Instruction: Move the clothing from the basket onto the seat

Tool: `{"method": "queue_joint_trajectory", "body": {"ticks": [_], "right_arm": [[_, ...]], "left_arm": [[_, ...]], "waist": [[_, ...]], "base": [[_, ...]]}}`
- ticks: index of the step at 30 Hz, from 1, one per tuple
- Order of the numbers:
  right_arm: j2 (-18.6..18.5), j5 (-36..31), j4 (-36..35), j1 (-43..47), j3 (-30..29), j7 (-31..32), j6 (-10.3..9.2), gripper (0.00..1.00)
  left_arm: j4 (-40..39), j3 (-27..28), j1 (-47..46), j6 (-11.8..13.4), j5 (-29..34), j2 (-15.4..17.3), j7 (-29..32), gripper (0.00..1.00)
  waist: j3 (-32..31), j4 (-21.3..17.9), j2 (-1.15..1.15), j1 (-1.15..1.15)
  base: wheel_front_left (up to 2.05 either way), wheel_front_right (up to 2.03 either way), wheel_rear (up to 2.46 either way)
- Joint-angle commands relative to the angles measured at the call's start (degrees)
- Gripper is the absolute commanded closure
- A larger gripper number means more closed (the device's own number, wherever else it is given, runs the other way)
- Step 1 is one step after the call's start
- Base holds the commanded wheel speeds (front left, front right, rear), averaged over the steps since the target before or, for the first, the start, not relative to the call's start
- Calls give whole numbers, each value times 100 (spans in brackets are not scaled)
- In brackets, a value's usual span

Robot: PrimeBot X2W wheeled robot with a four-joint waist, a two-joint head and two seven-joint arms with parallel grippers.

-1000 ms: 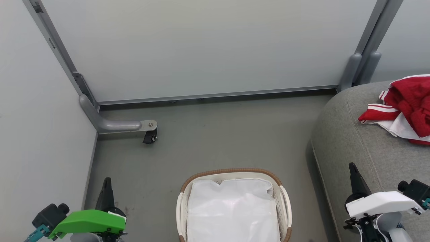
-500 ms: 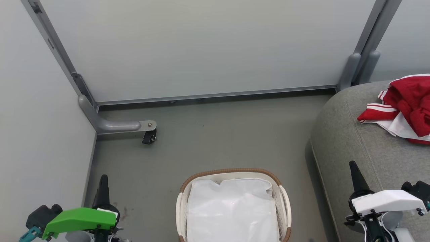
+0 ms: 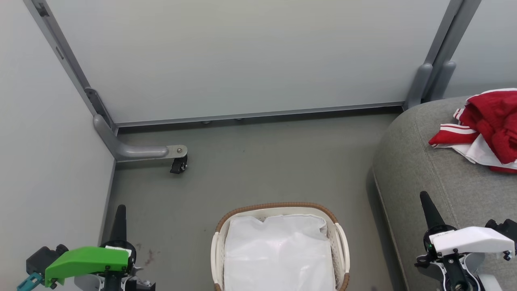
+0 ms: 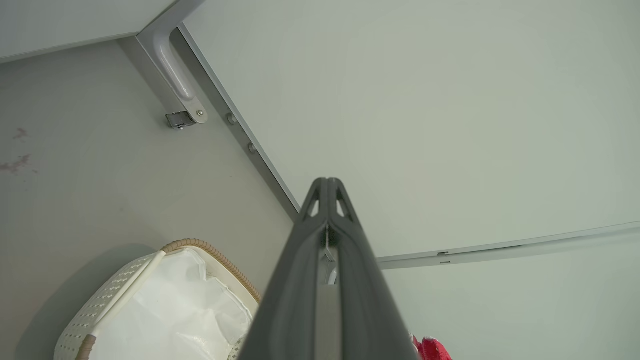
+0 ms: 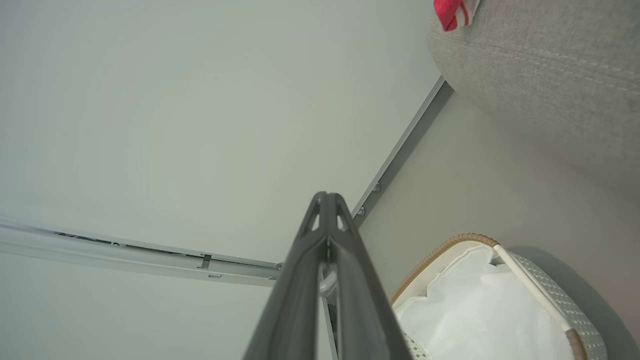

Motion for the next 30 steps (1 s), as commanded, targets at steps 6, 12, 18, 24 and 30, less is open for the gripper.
{"method": "queue_joint_trajectory", "body": {"ticks": [6, 12, 18, 24, 30], "right_arm": [[-43, 428, -102, -103, -33, 107, -3, 100], [-46, 731, -131, -99, -42, 183, -2, 100], [-49, 1019, -160, -103, -52, 259, -3, 100], [-51, 1297, -187, -106, -59, 330, -3, 100], [-54, 1564, -214, -106, -68, 402, -3, 100]], "left_arm": [[-105, 93, -159, -41, -380, 26, 108, 100], [-133, 147, -171, -57, -652, 26, 183, 100], [-161, 201, -190, -68, -909, 28, 263, 100], [-187, 245, -208, -81, -1149, 29, 333, 100], [-216, 288, -203, -89, -1375, 30, 397, 100]], "waist": [[0, -8, 0, 0], [0, -16, 0, 0], [0, -24, 0, 0], [0, -32, 0, 0], [0, -40, 0, 0]], "base": [[0, 0, 0], [0, 0, 0], [0, 0, 0], [0, 0, 0], [0, 0, 0]]}}
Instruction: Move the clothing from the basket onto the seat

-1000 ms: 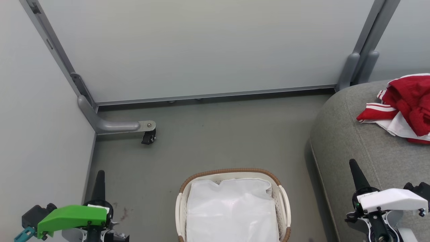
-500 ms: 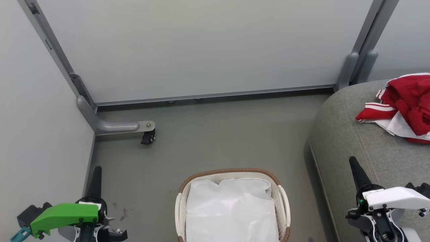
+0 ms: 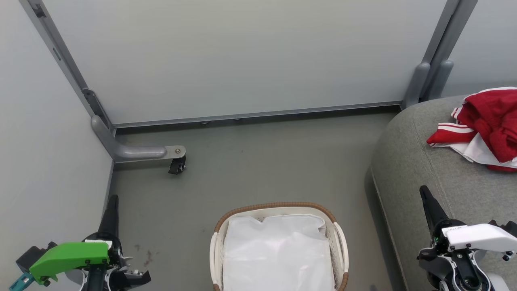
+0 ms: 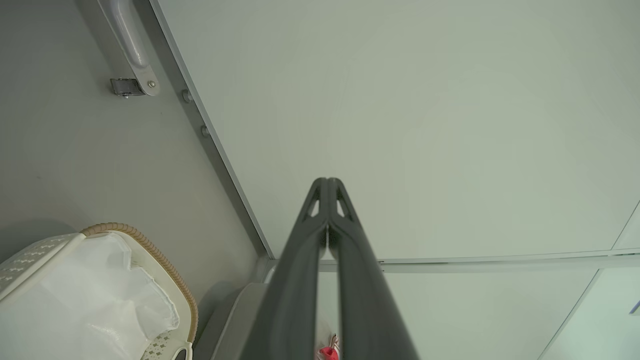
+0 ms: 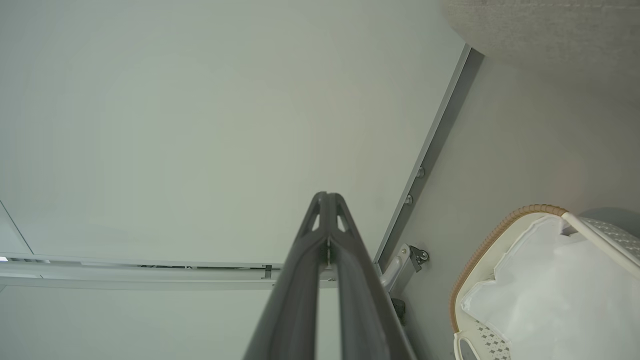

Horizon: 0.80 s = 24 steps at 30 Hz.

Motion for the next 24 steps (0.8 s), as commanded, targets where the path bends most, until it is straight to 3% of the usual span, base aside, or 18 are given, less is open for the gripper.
{"method": "queue_joint_trajectory", "body": {"ticks": [1, 24], "right_arm": [[-35, 135, -53, -79, -18, 47, -1, 100], [-43, 873, -120, -74, -42, 238, -1, 100]], "left_arm": [[-48, 30, -89, -24, -112, 28, 33, 100], [-115, 159, -117, -63, -762, 32, 228, 100]], "waist": [[0, -2, 0, 0], [0, -27, 0, 0]], "base": [[0, 0, 0], [0, 0, 0]]}}
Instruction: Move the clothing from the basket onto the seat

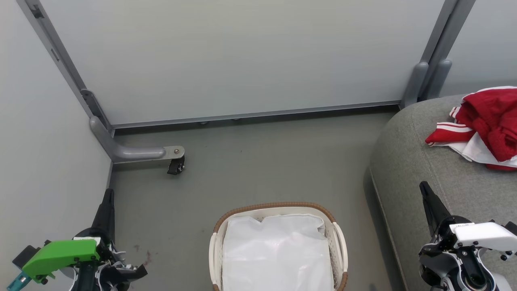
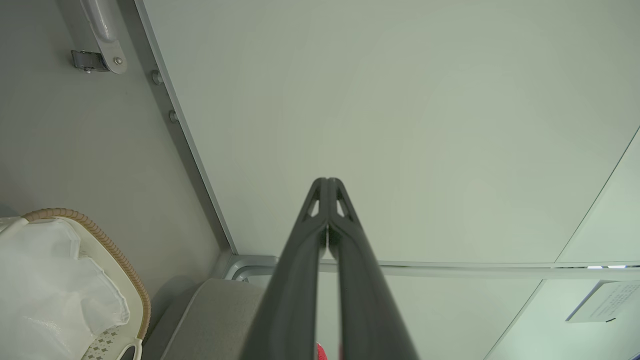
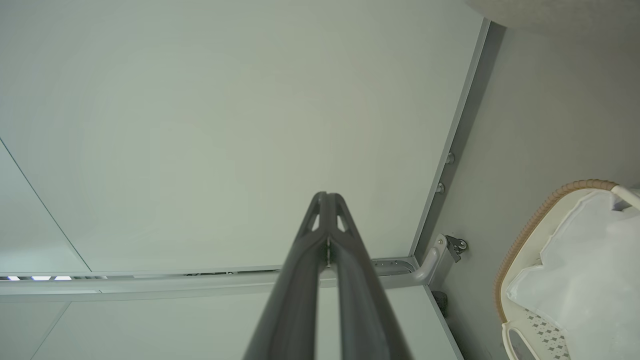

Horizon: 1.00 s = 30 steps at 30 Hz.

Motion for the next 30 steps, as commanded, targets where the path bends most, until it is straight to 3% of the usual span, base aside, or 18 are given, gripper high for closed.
{"method": "queue_joint_trajectory", "body": {"ticks": [1, 30], "right_arm": [[-34, 19, -22, -51, -14, 19, 0, 100], [-34, 20, -21, -50, -13, 18, 0, 100]], "left_arm": [[-10, 16, -59, -37, -20, 31, 25, 100], [-11, 14, -59, -36, -21, 31, 24, 100]], "waist": [[0, 0, 0, 0], [0, 0, 0, 0]], "base": [[0, 0, 0], [0, 0, 0]]}}
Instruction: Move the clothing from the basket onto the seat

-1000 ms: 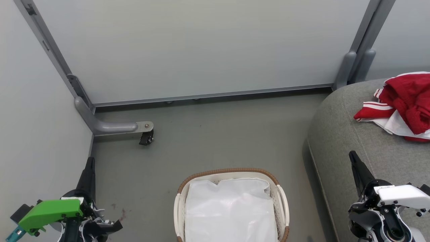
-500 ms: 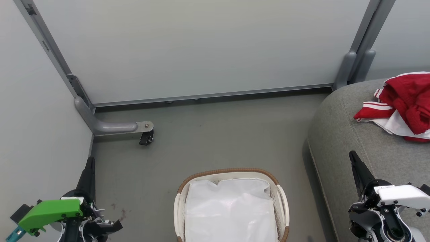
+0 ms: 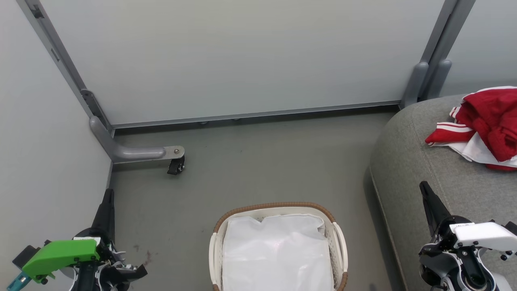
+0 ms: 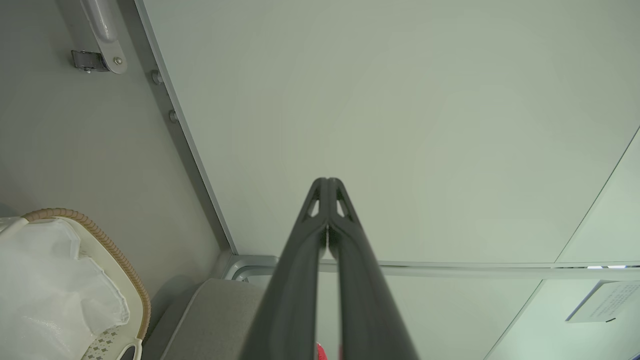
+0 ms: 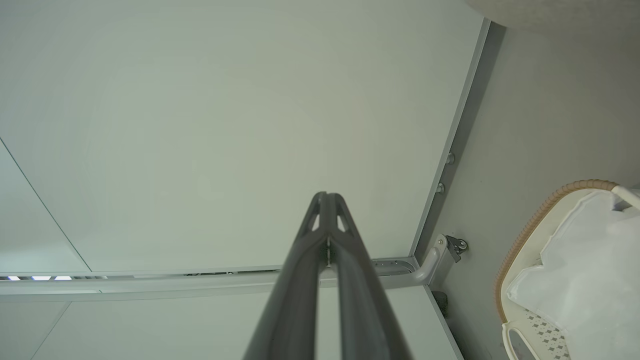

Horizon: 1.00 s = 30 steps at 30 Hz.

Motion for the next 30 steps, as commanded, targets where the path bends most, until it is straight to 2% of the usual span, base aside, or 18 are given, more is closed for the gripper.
{"method": "queue_joint_trajectory", "body": {"ticks": [1, 30], "right_arm": [[-34, 20, -20, -49, -12, 18, 0, 100], [-34, 20, -19, -49, -12, 17, 0, 100]], "left_arm": [[-10, 13, -59, -35, -20, 31, 24, 100], [-10, 13, -59, -35, -20, 31, 24, 100]], "waist": [[0, 0, 0, 0], [0, 0, 0, 0]], "base": [[0, 0, 0], [0, 0, 0]]}}
